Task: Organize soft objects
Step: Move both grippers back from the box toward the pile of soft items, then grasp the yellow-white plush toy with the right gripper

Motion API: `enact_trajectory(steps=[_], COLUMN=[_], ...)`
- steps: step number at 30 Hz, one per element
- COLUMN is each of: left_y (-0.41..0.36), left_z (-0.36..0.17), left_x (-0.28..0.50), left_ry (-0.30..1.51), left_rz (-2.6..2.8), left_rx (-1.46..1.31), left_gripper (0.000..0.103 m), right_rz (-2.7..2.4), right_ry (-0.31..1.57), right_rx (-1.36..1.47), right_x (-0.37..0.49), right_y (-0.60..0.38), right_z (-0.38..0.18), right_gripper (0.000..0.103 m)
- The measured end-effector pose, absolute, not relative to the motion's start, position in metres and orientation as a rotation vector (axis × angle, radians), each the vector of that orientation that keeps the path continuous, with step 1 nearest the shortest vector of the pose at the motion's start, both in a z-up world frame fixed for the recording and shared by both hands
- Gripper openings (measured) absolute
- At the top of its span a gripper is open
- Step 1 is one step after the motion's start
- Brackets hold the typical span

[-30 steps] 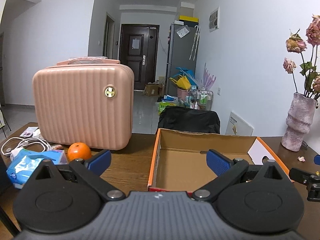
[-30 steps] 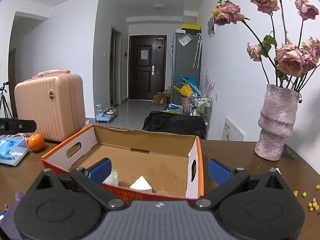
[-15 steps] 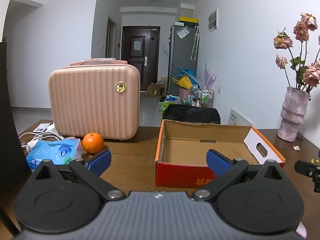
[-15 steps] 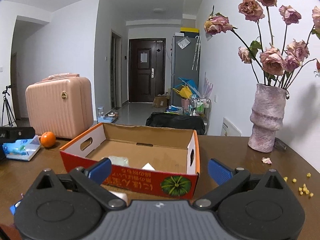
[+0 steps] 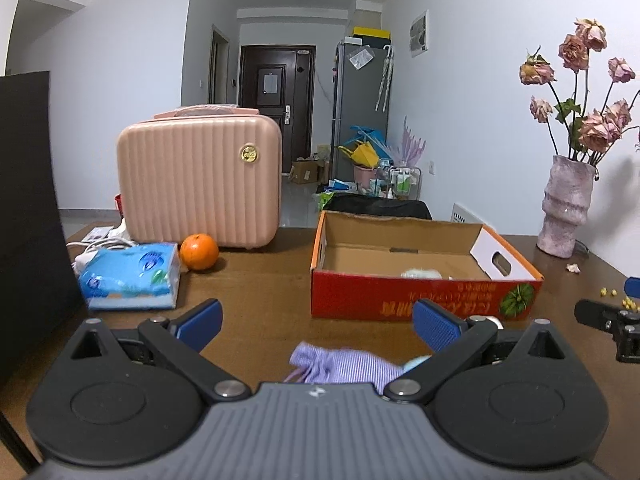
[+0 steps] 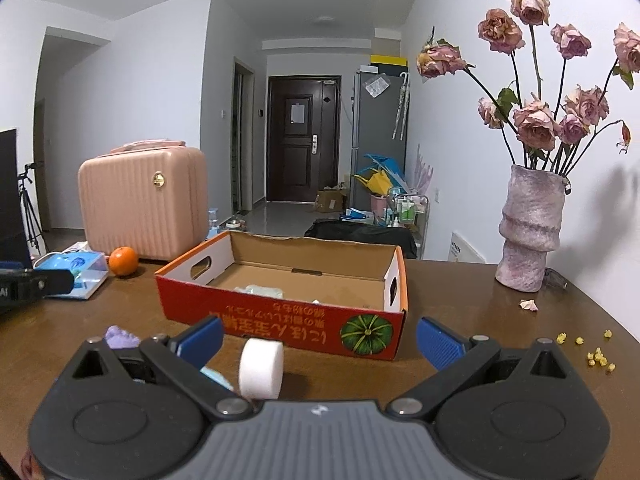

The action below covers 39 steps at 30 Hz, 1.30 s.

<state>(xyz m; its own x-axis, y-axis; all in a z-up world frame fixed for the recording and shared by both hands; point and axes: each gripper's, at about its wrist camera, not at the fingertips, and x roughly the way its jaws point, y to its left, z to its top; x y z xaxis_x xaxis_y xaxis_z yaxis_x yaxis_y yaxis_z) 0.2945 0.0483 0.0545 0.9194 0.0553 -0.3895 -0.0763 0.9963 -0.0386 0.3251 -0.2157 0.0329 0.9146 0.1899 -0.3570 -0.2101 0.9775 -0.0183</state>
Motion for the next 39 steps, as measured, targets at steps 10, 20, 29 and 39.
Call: enact_trajectory(steps=[10,20,29,39], left_y=[0.053,0.051,0.05,0.061], left_z=[0.045,0.034,0.023,0.014], left_x=[0.246,0.218,0.209,0.209], left_ry=[0.419,0.453,0.476,0.501], left_rz=[0.079,0.074,0.068,0.088], left_rx=[-0.055,-0.051,-0.06,-0.076], left_gripper=[0.103,0.103,0.103,0.103], right_rz=[0.237,0.281,0.313,0.37], right_ry=[0.367,0.395,0.439,0.5], right_rx=[-0.092,-0.128,-0.148,-0.219], right_x=[0.281,0.245,0.233,0.244], right_y=[-0.21,-0.203,-0.196,-0.173], right_z=[0.026,0.014,0.001,-0.016], right_gripper=[0.103,0.103,0.103,0.101])
